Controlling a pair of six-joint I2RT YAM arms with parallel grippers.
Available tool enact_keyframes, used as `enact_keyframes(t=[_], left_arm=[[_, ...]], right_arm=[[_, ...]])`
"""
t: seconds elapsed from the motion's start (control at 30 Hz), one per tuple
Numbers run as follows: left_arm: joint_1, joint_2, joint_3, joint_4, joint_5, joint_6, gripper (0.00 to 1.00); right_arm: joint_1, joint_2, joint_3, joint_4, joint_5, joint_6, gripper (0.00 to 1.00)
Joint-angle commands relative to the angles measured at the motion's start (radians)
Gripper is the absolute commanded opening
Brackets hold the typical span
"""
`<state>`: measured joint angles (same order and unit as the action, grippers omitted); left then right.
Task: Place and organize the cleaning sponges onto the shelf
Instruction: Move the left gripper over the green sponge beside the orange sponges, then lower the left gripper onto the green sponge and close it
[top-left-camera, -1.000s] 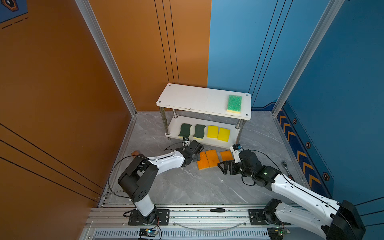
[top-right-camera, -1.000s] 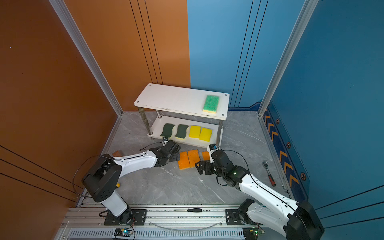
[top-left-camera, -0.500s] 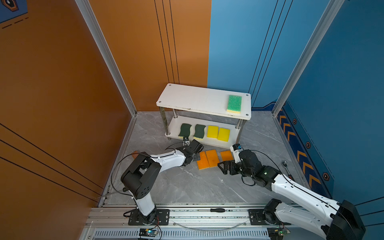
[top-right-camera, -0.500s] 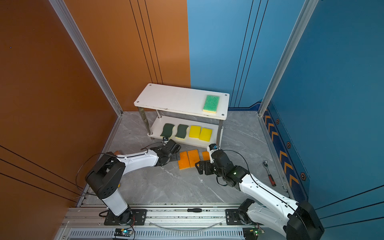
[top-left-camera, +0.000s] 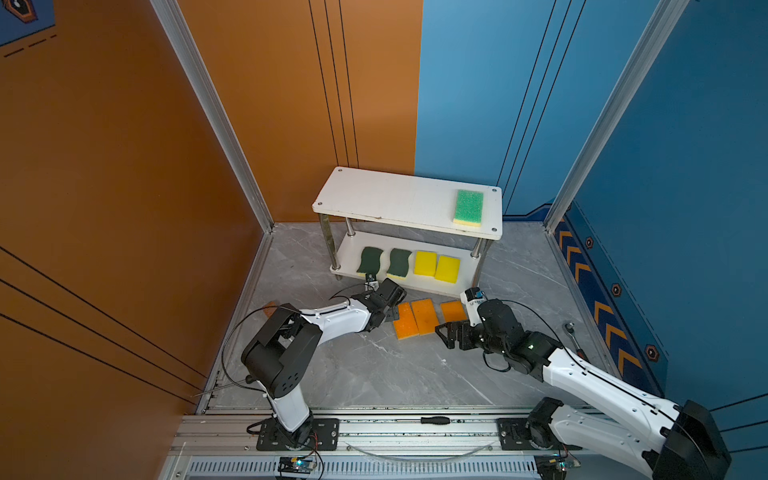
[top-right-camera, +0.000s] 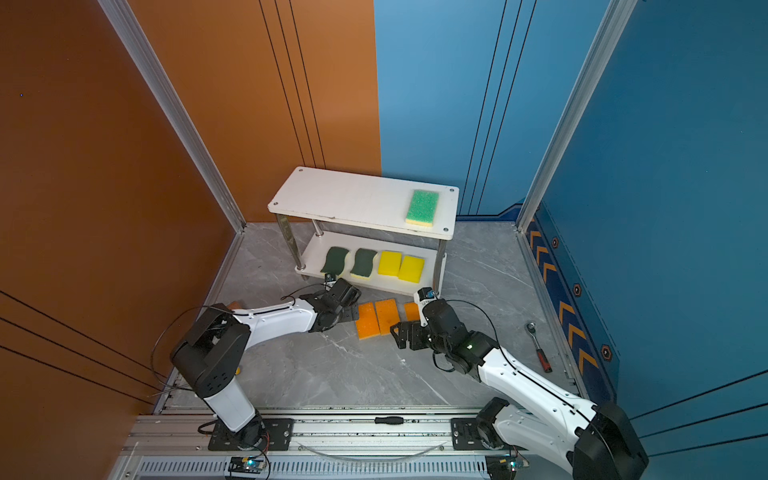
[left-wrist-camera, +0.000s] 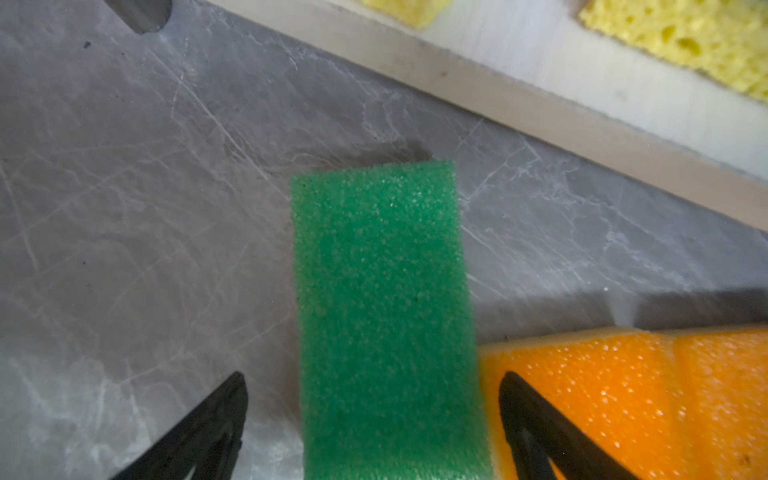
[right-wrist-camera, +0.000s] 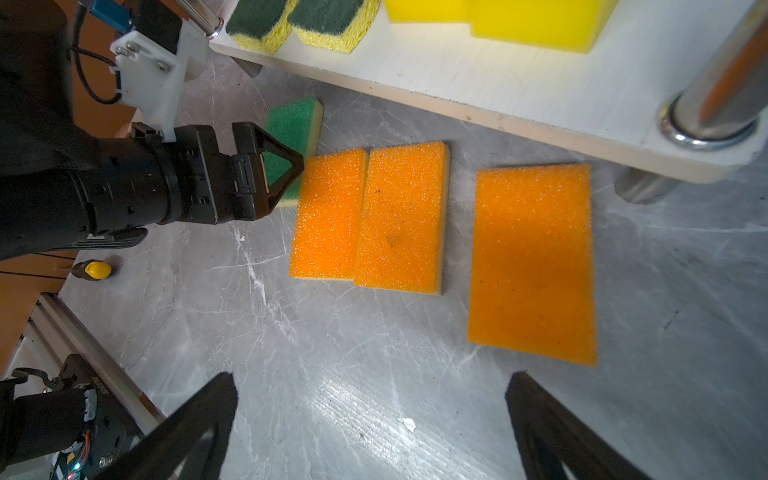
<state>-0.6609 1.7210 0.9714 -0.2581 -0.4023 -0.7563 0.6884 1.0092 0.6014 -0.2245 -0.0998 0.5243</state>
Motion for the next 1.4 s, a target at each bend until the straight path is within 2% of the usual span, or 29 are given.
enact_keyframes(t=[0.0, 0.47, 0.93, 1.37], left_arm=[[0.009, 0.007, 0.010, -0.012, 0.016, 0.010, 0.95], [0.024, -0.026, -0.006, 0.017, 0.028, -0.003, 0.97], [0.049, 0.008, 0.009, 0.017, 0.044, -0.017, 0.99], [0.041, 0.034, 0.021, -0.044, -0.004, -0.011, 0.94]], right_arm=[[0.007, -0.006, 0.017, -0.001, 0.022, -0.009, 1.00], [0.007, -0.006, 0.017, -0.004, 0.023, -0.006, 1.00], [0.007, -0.006, 0.017, -0.004, 0.021, -0.006, 1.00], [0.007, 0.001, 0.018, 0.003, 0.018, -0.004, 1.00]])
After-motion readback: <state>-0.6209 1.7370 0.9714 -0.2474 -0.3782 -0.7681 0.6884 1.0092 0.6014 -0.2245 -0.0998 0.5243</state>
